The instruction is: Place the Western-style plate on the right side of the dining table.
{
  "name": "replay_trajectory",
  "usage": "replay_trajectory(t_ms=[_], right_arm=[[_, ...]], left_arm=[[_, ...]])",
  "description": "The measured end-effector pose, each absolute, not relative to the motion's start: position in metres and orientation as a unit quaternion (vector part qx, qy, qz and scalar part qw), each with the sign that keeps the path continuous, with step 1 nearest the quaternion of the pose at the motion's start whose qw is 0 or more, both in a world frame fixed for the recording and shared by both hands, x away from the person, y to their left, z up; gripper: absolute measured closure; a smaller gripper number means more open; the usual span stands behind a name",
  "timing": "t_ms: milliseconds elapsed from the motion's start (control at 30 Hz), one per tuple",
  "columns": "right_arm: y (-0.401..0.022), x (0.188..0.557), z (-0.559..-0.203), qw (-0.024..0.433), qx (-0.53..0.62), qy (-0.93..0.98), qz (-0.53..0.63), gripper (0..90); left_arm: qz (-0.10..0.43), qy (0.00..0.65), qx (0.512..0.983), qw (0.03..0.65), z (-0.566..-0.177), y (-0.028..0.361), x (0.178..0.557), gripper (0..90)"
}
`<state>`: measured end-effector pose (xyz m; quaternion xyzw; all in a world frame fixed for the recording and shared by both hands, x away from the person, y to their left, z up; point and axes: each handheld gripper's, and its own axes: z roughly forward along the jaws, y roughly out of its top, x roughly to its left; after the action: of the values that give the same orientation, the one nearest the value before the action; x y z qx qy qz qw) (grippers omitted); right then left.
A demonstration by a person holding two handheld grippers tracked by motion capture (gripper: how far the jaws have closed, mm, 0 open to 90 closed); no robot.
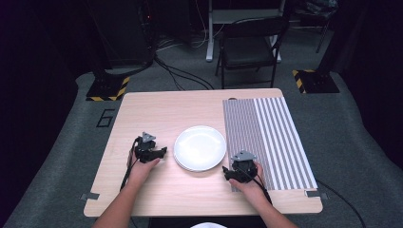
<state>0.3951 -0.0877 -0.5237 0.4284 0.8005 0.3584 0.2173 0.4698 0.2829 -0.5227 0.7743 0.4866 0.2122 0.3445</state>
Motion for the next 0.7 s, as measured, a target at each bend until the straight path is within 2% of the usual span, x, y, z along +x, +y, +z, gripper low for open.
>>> replay_trajectory(t_ms=[167, 433, 700], right_arm=[[-0.089, 0.394, -0.517, 0.212, 0.438, 0.795, 0.361, 37.7], [-0.095, 0.395, -0.514, 0.213, 0.445, 0.788, 0.368, 40.9], [-0.099, 0.397, -0.505, 0.205, 0.457, 0.78, 0.376, 46.6]], left_arm=[[0.196, 0.485, 0.773, 0.36, -0.517, 0.274, 0.466, 43.8], [0.188, 0.478, 0.776, 0.366, -0.509, 0.268, 0.464, 43.8], [0.167, 0.493, 0.763, 0.383, -0.5, 0.265, 0.462, 47.4]])
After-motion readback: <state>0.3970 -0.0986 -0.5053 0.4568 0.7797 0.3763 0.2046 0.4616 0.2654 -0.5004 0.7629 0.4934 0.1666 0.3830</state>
